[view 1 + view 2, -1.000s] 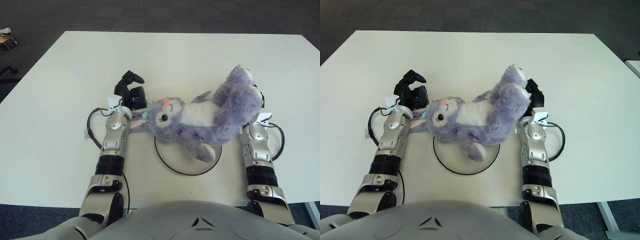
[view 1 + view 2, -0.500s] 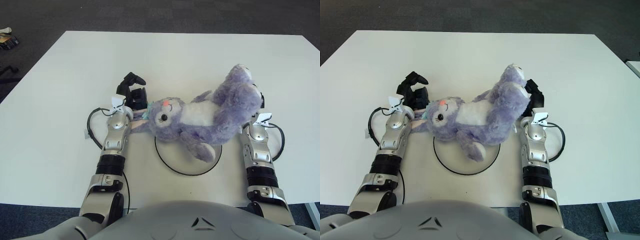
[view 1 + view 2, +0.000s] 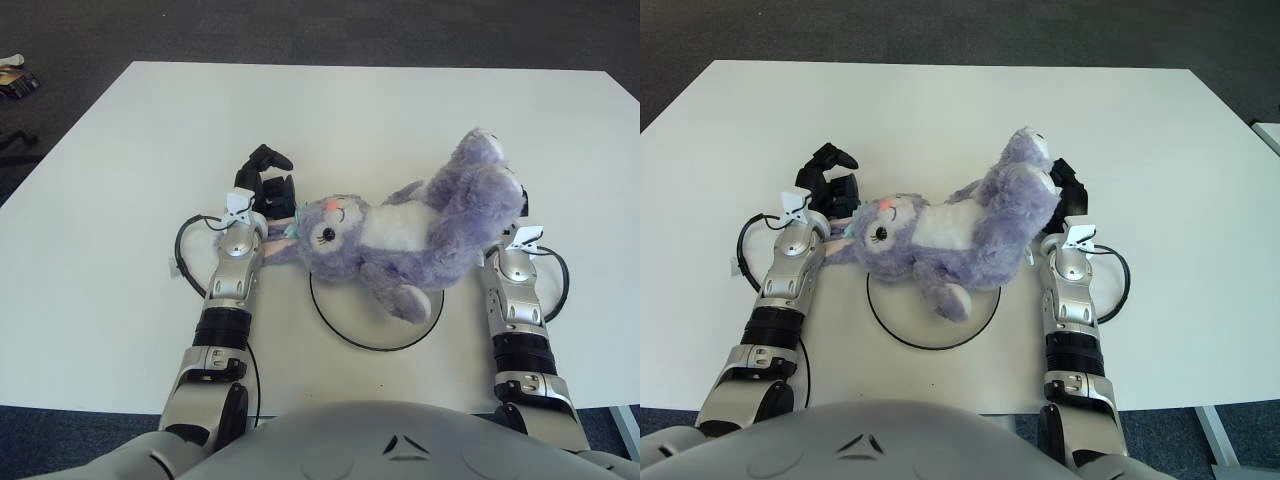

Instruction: Put the doll into the plate.

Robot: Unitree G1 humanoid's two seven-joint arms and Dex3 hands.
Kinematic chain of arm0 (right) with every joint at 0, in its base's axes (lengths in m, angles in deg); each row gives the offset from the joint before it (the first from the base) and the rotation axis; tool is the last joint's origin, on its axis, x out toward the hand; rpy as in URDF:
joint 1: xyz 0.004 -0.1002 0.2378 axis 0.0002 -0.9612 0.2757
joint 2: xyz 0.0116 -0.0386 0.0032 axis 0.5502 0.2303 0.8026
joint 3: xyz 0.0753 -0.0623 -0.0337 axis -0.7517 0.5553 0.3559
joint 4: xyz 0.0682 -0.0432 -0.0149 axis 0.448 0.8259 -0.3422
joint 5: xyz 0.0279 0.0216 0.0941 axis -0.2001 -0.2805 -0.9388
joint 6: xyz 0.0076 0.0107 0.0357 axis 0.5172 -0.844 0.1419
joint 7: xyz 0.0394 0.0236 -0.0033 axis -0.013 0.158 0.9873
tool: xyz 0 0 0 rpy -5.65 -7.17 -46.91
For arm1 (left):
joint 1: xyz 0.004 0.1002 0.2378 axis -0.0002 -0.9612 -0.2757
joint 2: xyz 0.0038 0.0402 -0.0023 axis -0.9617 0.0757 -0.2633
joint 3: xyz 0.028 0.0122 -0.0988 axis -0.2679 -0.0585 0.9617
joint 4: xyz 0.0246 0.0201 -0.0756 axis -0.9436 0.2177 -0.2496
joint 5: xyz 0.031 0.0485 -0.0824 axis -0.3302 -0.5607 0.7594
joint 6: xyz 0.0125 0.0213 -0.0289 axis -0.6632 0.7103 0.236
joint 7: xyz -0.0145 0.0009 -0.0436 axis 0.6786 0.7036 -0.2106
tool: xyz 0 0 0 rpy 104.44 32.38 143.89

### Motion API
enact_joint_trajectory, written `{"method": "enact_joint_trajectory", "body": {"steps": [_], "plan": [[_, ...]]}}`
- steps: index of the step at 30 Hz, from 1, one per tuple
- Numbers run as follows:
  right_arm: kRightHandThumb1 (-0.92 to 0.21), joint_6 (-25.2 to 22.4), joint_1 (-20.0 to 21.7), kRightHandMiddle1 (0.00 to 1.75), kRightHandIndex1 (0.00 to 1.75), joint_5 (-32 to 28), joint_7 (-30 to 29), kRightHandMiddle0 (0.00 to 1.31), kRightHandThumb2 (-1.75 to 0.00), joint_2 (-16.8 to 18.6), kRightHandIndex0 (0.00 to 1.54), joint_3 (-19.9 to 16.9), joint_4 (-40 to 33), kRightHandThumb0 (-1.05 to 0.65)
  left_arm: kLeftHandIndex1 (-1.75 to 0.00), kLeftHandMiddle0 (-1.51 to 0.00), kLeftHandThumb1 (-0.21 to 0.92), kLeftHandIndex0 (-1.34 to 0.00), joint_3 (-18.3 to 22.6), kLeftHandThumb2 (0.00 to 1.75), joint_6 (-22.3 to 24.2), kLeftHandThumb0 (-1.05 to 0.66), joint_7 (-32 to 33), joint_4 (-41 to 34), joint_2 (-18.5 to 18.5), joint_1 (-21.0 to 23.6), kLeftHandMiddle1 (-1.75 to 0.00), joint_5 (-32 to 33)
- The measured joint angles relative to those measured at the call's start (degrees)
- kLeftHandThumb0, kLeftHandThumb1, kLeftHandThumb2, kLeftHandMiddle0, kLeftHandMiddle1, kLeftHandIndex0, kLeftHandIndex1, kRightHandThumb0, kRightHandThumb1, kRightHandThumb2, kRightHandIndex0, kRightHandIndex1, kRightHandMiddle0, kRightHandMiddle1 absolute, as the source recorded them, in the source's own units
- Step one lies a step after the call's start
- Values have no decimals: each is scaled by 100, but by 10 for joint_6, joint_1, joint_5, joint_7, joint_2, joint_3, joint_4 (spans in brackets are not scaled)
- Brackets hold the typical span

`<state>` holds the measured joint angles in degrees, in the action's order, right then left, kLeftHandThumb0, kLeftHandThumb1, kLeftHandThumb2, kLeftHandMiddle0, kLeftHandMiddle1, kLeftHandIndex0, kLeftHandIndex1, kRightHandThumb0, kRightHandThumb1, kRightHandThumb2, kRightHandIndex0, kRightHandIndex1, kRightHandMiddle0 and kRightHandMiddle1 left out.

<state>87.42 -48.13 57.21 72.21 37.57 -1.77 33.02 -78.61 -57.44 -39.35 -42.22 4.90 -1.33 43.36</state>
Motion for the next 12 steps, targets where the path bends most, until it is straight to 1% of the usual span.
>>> {"method": "enact_joint_trajectory", "body": {"steps": [12], "plan": [[-34, -5, -1, 175, 175, 1, -5, 60, -130, 0, 133, 1, -3, -48, -175, -122, 26, -65, 0, 138, -1, -49, -2, 3, -1, 2, -175, 0]]}}
